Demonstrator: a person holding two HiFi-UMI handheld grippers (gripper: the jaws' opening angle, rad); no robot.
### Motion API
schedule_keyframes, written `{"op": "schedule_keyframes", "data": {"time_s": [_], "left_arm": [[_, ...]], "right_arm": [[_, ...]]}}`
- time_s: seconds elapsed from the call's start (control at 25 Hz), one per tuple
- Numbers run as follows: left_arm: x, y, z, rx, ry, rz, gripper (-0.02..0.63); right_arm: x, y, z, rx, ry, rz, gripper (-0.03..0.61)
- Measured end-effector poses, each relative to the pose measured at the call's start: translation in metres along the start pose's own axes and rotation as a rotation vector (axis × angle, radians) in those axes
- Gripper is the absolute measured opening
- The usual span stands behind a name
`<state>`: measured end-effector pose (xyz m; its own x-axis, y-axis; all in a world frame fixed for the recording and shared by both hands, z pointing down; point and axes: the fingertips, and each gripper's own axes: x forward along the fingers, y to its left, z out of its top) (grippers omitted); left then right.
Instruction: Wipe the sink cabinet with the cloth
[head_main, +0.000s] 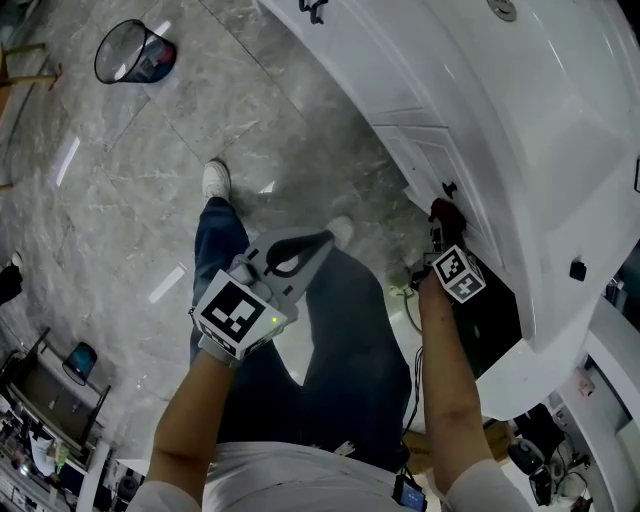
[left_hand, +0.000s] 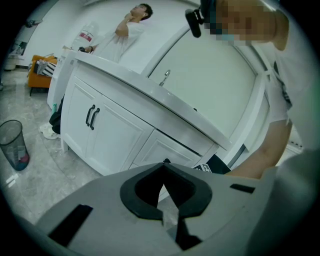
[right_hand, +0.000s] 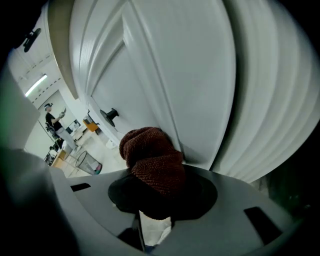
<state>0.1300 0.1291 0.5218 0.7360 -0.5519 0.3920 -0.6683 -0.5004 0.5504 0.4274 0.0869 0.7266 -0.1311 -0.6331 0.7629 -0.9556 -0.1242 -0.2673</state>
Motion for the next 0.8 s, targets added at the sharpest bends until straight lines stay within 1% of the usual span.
{"op": "schedule_keyframes", "data": {"time_s": [0.32, 0.48, 0.64, 0.8], "left_arm": [[0.000, -0.005, 0.006, -0.014, 0.004, -0.030, 0.011], [-0.002, -0.005, 0.016, 0.006, 0.009, -0.061, 0.011], [-0.008, -0.003, 0.029, 0.019, 0.009, -0.098, 0.011], [-0.017, 0.000, 0.043, 0.036, 0.009, -0.127, 0.011]], "right_arm": [[-0.025, 0.013, 0.021, 0.075, -0.041, -0.023, 0.124], [-0.044, 0.020, 0.038, 0.084, -0.067, -0.032, 0.124], [-0.064, 0.025, 0.053, 0.085, -0.083, -0.063, 0.124], [-0.073, 0.030, 0.058, 0.115, -0.082, -0.092, 0.124]]}}
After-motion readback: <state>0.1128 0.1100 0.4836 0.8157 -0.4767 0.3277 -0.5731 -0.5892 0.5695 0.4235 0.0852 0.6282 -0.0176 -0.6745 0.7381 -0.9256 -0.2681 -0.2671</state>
